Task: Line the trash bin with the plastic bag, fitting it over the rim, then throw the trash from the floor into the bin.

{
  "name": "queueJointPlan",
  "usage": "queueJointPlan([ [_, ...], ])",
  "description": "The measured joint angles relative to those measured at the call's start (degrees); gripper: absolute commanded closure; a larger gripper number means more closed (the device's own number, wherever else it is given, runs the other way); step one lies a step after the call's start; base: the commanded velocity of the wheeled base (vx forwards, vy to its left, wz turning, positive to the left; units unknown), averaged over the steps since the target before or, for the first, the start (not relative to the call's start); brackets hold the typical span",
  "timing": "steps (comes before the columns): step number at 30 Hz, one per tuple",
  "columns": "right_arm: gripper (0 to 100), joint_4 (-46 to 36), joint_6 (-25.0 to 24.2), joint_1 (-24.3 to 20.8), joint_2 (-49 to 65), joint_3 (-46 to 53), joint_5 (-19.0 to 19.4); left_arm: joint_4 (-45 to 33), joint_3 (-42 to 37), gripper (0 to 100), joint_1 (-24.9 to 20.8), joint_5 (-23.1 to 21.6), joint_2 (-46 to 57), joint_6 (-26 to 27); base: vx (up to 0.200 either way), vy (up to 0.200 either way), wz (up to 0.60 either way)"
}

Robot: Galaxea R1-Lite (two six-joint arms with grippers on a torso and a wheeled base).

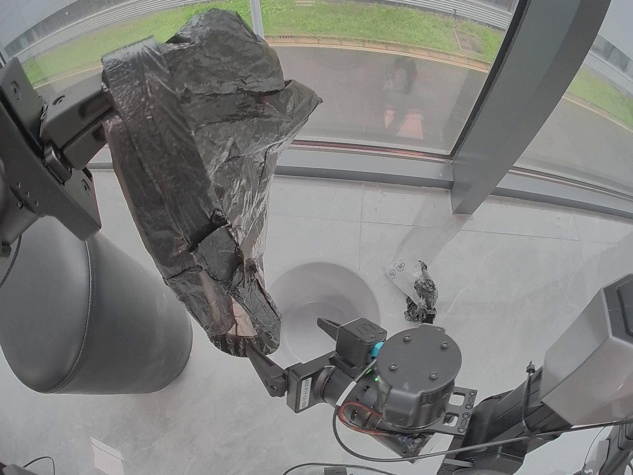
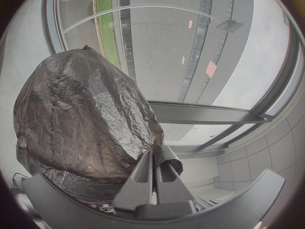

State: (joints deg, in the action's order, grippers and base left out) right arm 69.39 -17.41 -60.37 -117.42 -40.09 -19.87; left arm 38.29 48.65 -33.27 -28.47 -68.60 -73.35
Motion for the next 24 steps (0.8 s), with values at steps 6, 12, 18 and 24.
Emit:
queueJointPlan([
  [6, 0, -0.3, 1.8, -0.5, -3.4, -5.0, -1.4, 0.1, 0.2, 100, -0.3, 0.0, 1.2, -1.9, 0.000, 0.000, 0.00],
  [12, 0, 0.0, 4.8, -0.6, -5.5, -8.3, -5.3, 0.2, 0.0, 100, -0.6, -0.1, 2.4, -2.2, 0.000, 0.000, 0.00],
  [18, 0, 0.5, 7.2, -0.4, -6.4, -10.4, -6.8, 0.1, -0.3, 100, -0.7, -0.1, 3.3, -2.4, 0.000, 0.000, 0.00],
  [24, 0, 3.0, 9.3, -0.5, -6.9, -11.1, -8.8, 0.1, -0.5, 100, -0.7, -0.1, 3.5, -2.4, 0.000, 0.000, 0.00],
])
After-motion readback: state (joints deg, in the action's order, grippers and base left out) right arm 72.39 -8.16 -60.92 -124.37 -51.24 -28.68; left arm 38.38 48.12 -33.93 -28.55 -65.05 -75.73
